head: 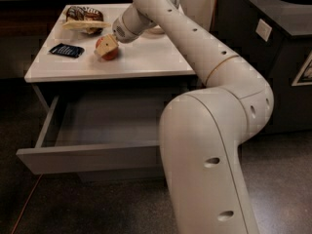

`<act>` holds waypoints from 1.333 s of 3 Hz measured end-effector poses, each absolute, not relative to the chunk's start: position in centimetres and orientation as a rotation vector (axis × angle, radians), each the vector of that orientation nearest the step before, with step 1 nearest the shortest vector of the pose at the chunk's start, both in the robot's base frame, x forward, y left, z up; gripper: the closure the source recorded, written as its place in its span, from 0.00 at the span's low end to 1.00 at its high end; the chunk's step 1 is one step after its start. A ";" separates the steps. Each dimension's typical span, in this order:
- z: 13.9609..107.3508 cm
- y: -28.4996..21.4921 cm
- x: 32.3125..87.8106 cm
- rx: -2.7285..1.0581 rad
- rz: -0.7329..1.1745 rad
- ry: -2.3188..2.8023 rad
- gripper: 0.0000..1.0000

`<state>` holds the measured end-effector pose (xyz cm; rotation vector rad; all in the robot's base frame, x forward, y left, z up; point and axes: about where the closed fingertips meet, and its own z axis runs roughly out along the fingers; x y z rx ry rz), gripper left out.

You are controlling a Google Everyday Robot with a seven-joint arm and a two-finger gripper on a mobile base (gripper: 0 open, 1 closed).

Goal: Place apple into top drawer

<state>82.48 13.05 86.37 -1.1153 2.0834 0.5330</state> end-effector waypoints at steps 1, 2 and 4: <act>87.6 13.0 81.7 -1.113 0.533 2.061 0.47; 88.8 12.7 80.2 -1.115 0.527 2.049 0.70; 90.3 11.8 74.0 -1.122 0.630 2.051 1.00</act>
Offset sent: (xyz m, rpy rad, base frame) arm -0.0643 -0.0166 0.0500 0.0123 -0.0633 -0.0020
